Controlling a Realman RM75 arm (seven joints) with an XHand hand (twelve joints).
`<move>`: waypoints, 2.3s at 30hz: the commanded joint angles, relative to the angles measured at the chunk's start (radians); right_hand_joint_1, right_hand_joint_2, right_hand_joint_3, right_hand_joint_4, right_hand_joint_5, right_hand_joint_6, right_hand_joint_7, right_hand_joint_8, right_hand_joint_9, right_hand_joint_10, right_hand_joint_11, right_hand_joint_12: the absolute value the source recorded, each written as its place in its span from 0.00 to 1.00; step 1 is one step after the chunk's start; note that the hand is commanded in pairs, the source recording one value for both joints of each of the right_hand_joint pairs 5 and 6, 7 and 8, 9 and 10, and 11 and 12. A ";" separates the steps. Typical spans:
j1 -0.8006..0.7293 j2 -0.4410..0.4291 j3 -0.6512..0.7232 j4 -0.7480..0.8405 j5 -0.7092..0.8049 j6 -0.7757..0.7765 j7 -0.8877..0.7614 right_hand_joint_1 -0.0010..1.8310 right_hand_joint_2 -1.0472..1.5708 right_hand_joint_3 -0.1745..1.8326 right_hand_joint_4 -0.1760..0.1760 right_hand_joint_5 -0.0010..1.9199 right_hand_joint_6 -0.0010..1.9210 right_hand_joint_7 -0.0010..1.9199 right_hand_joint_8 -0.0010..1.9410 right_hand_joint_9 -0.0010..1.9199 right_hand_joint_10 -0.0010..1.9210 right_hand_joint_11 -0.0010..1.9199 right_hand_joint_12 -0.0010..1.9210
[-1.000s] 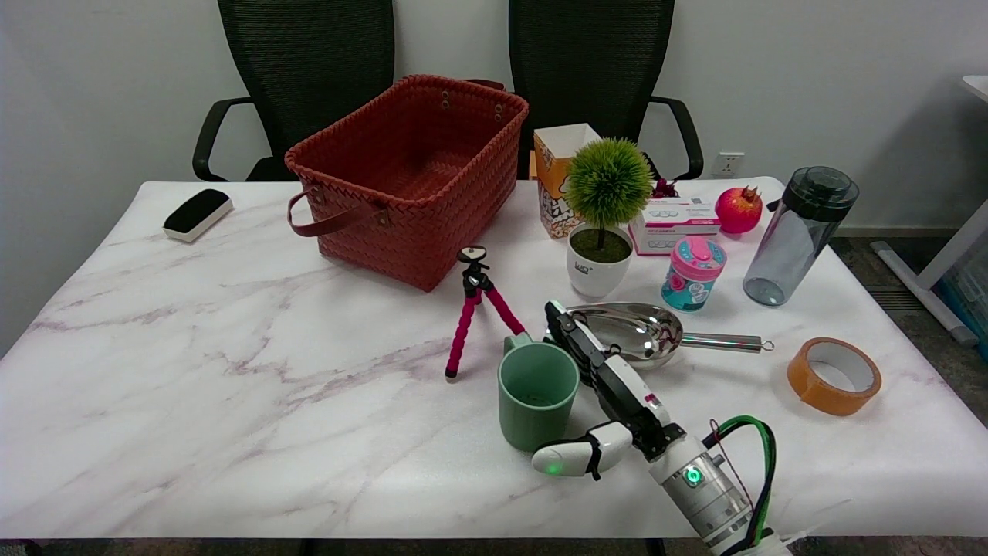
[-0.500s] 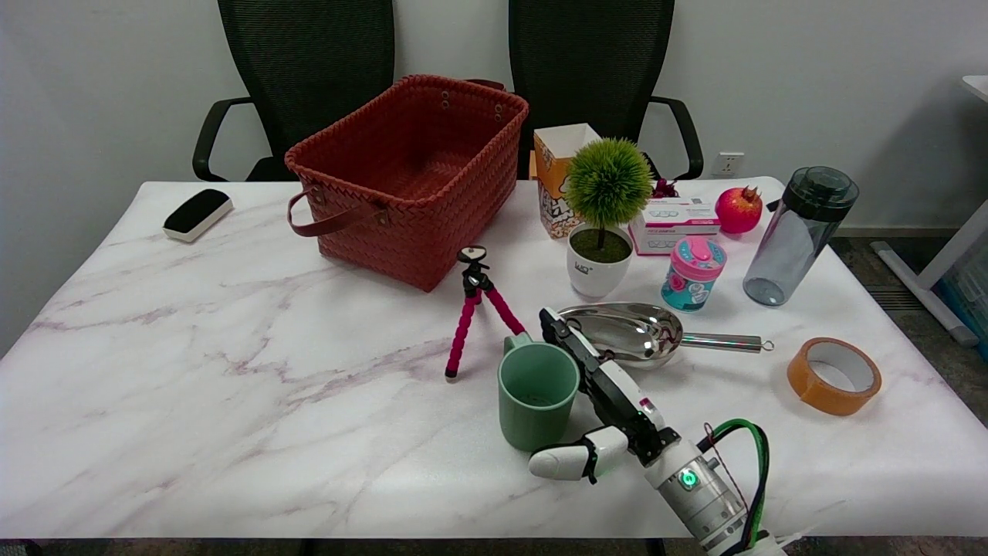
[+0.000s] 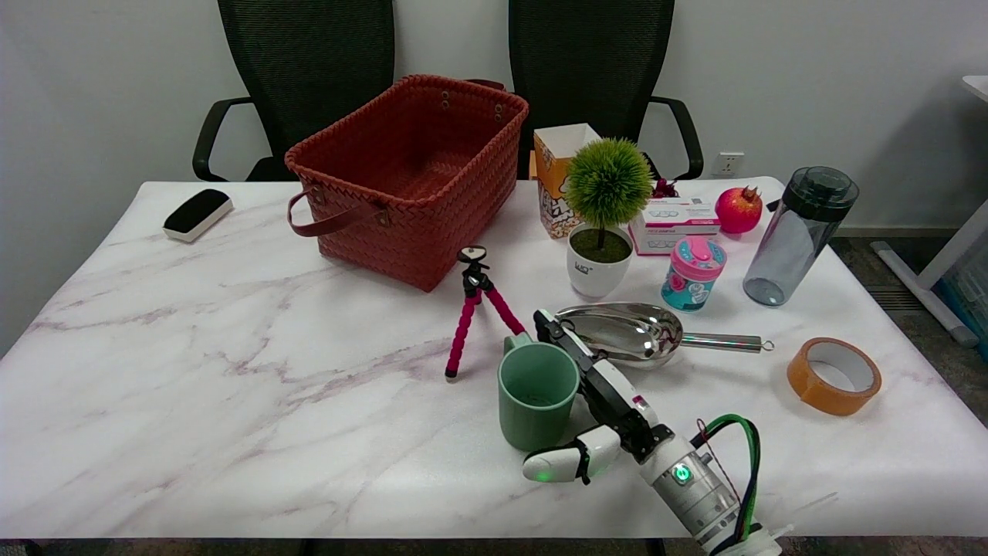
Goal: Pick up the green mug.
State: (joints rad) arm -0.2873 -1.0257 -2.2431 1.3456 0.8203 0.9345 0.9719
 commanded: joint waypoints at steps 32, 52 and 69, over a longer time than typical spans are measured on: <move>0.073 -0.034 0.002 -0.029 0.005 -0.085 0.004 0.58 0.39 0.37 0.50 0.00 0.00 0.00 0.00 0.00 0.00 0.07 0.07; 0.065 -0.039 -0.005 -0.033 -0.011 -0.077 0.003 0.58 0.39 0.40 0.50 0.00 0.00 0.00 0.00 0.00 0.00 0.06 0.06; 0.057 -0.042 0.001 -0.033 -0.001 -0.077 0.004 0.63 0.43 0.34 0.50 0.27 0.27 0.45 0.45 0.17 0.17 0.37 0.37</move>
State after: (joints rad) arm -0.2230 -1.0646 -2.2464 1.3144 0.8151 0.8588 0.9755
